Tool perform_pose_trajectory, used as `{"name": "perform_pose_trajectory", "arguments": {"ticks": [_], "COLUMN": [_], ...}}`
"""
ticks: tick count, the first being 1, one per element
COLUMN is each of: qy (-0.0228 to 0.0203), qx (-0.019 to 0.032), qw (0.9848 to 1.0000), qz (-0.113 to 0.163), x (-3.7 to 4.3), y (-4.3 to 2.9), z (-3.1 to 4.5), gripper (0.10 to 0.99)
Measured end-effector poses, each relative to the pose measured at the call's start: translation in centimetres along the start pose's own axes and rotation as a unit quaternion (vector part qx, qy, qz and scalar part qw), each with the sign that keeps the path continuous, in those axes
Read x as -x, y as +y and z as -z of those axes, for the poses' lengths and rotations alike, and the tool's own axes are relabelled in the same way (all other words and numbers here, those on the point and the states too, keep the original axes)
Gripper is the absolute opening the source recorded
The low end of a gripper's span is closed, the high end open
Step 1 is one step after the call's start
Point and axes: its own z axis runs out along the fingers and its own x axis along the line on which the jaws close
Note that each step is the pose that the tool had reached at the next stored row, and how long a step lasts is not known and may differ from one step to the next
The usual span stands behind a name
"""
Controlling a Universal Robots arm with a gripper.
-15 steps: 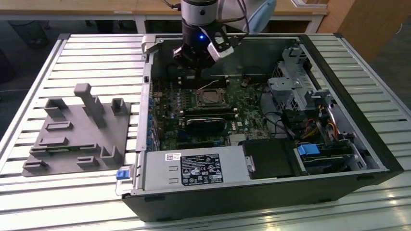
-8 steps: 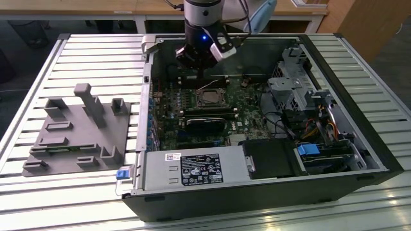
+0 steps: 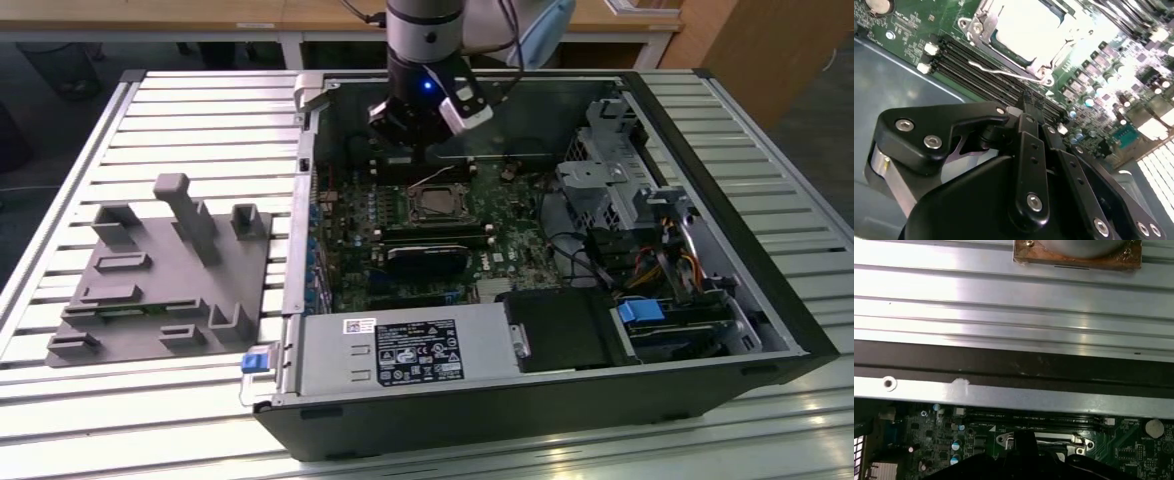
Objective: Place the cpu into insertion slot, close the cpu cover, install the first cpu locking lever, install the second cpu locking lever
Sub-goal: 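Install the first cpu locking lever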
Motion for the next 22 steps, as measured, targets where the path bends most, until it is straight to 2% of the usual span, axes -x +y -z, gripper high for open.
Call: {"name": "perform_pose_trajectory", "arguments": {"ticks": [4, 10, 17, 22], "qy": [0.0001, 0.0, -0.0001, -0.0004], "qx": [0.0, 0.0, 0.0, -0.0001], "qw": [1.0, 1.0, 1.0, 1.0], "qz": [0.0, 0.0, -0.001, -0.003], "x": [0.69, 1.12, 2.2, 2.66], "y": [0.01, 0.03, 0.0, 0.07], "z": [-0.54, -1.17, -1.58, -1.73], "gripper": [0.122, 0.122, 0.122, 0.122]}}
